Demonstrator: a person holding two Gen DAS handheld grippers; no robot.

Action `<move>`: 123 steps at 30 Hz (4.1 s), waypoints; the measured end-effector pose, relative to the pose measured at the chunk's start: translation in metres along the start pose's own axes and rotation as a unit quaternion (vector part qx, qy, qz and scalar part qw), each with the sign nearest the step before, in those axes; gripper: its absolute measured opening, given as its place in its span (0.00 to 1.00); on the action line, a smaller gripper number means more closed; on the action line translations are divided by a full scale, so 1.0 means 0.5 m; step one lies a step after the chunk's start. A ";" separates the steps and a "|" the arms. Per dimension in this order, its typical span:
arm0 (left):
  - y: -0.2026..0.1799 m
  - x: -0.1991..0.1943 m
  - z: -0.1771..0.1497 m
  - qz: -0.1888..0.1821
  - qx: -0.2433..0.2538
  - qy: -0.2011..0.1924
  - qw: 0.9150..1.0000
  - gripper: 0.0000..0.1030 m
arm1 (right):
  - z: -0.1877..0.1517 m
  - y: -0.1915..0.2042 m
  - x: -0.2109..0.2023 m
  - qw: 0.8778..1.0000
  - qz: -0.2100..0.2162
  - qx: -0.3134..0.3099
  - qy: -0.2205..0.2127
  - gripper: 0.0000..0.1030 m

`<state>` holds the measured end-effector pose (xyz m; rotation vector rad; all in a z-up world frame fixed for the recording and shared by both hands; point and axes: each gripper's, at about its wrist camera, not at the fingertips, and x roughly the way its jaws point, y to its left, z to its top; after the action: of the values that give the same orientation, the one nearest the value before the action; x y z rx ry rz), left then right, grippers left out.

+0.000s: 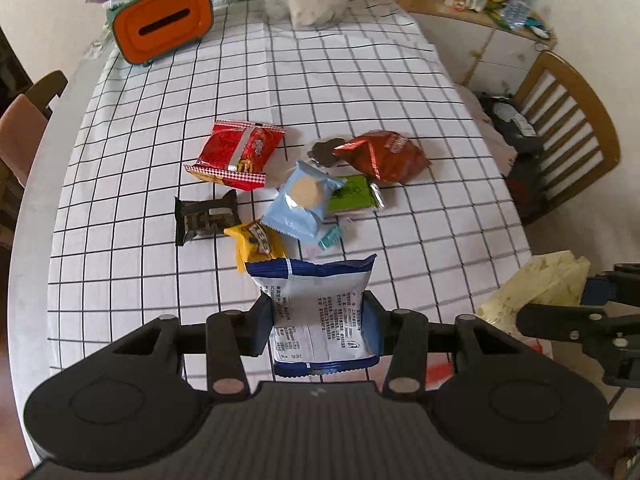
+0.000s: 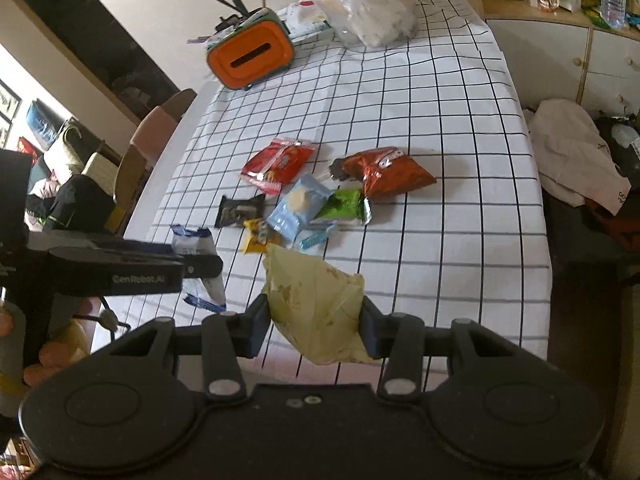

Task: Organize snacks
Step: 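Carry both held packets into the white box and open both tools, then lift both tools out of the box, then grasp the blue cookie packet with the left tool while the right tool grasps the red Oreo bag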

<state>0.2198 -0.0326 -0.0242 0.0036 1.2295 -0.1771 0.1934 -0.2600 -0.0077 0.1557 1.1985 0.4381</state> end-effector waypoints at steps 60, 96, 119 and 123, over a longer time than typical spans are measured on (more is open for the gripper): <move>-0.127 0.034 -0.303 0.029 0.130 0.091 0.987 0.43 | -0.304 0.122 0.123 0.981 -0.063 -0.118 0.140 0.58; -0.029 -0.131 -0.223 0.012 0.064 -0.062 0.996 0.78 | -0.185 0.169 -0.038 0.993 -0.056 -0.099 -0.008 0.83; 0.016 -0.038 0.021 0.035 0.082 -0.108 0.990 0.80 | 0.119 0.032 0.028 0.993 -0.079 -0.090 -0.022 0.83; 0.018 0.013 0.064 0.032 0.092 -0.096 0.991 0.80 | 0.173 -0.005 0.075 0.994 -0.082 -0.075 -0.011 0.83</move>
<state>0.2531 -0.0278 -0.0204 0.1822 1.0168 -0.2283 0.2849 -0.2373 -0.0095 -0.0674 1.1419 0.3793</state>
